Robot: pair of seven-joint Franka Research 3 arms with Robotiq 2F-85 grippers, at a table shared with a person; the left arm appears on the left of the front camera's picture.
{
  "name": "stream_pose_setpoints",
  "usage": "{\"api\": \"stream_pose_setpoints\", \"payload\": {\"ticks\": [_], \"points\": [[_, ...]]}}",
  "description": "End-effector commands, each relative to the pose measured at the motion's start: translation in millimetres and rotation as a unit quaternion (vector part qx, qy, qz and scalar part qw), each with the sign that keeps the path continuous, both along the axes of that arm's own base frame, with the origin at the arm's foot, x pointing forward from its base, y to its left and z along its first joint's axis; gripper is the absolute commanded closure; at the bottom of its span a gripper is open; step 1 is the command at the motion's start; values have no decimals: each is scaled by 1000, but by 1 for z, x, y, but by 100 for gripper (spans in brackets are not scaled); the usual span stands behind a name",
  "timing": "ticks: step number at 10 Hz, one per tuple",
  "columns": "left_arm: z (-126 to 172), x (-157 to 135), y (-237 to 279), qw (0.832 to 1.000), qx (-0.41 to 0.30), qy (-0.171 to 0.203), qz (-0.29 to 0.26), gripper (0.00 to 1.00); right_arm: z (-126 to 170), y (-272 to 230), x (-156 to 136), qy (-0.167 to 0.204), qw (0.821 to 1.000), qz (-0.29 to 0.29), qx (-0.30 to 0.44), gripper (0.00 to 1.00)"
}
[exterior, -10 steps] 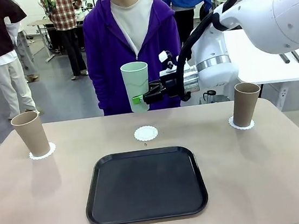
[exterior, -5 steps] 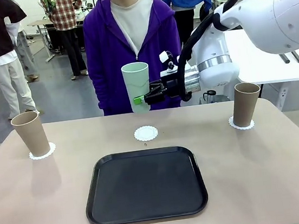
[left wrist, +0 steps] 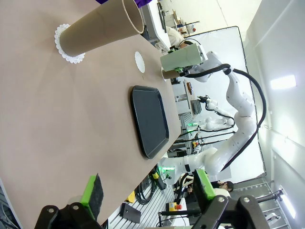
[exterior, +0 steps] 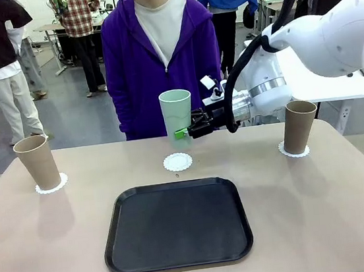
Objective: Place coasters on the table and set cups on them.
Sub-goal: Take one Reusable plastic cup from the Flat Tray and place it on a coaster set by the human.
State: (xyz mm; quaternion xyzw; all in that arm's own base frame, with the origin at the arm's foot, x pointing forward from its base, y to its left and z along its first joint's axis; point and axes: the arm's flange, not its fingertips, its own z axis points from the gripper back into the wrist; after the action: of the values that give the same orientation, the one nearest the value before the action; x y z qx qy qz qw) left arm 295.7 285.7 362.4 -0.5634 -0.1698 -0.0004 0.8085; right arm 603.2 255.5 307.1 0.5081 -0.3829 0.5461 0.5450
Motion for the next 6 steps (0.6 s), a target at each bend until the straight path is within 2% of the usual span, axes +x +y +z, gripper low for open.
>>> {"api": "stream_pose_setpoints", "payload": {"ticks": [1,6], "points": [[1,-1,1,1000,0,-3,4,0,-13,10,19,-3,1000,22,2,18],[1,-1,1,1000,0,-3,4,0,-50,14,22,8,999,37,-13,18]]}}
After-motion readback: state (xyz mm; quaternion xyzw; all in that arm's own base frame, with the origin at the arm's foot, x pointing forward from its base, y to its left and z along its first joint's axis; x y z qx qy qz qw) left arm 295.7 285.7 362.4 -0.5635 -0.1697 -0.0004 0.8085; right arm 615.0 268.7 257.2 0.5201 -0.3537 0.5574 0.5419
